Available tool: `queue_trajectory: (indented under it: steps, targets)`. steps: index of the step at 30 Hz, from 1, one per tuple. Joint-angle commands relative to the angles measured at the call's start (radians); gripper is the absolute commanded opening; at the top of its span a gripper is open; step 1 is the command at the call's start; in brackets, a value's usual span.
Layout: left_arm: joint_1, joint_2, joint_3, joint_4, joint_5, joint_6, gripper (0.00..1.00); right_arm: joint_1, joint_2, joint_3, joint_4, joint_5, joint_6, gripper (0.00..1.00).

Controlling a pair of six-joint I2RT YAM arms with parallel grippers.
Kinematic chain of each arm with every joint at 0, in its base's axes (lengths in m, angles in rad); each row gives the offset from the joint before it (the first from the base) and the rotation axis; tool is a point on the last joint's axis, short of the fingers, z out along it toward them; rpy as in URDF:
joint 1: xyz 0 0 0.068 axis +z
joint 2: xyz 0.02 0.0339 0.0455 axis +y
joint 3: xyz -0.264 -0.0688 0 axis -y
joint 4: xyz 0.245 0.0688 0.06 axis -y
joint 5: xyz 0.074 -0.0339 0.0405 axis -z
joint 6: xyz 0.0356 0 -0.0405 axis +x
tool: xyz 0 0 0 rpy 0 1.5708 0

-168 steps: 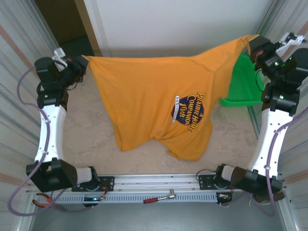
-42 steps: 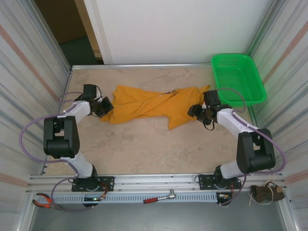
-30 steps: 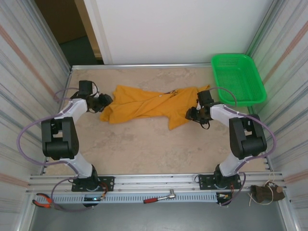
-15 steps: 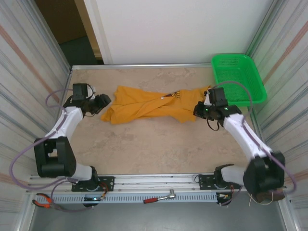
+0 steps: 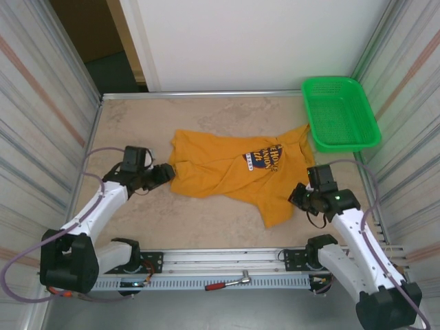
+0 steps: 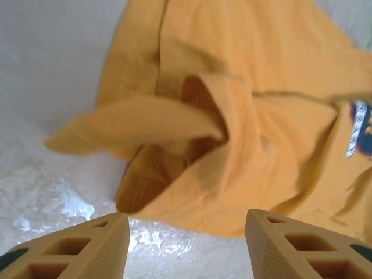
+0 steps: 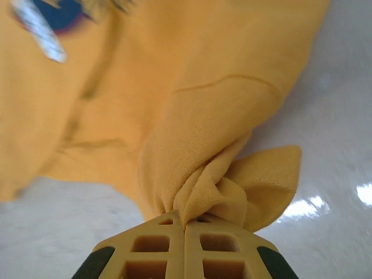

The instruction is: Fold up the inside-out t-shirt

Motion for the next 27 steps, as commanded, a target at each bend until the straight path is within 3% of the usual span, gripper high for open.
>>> queue_trajectory:
  steps: [1, 10, 17, 18, 21, 27]
  targets:
    - [-0.042, 0.017, -0.041, 0.065, -0.083, 0.002, 0.55, -0.007, -0.010, -0.013, 0.033, 0.010, 0.051, 0.00]
    - [-0.074, 0.104, -0.060, 0.204, -0.113, 0.059, 0.55, -0.008, 0.000, -0.009, 0.035, 0.019, 0.033, 0.00]
    - [-0.078, 0.182, -0.064, 0.318, -0.049, 0.065, 0.53, -0.007, 0.000, -0.005, 0.042, 0.018, 0.036, 0.00]
    - [-0.078, 0.194, -0.062, 0.330, -0.036, 0.062, 0.47, -0.008, -0.002, -0.001, 0.041, 0.020, 0.035, 0.00]
    - [-0.078, 0.203, -0.022, 0.317, -0.005, 0.059, 0.01, -0.009, -0.009, 0.020, 0.032, 0.025, 0.033, 0.00]
    - [0.017, 0.127, 0.201, 0.191, 0.064, 0.032, 0.00, -0.043, -0.014, 0.101, -0.003, 0.030, 0.000, 0.00]
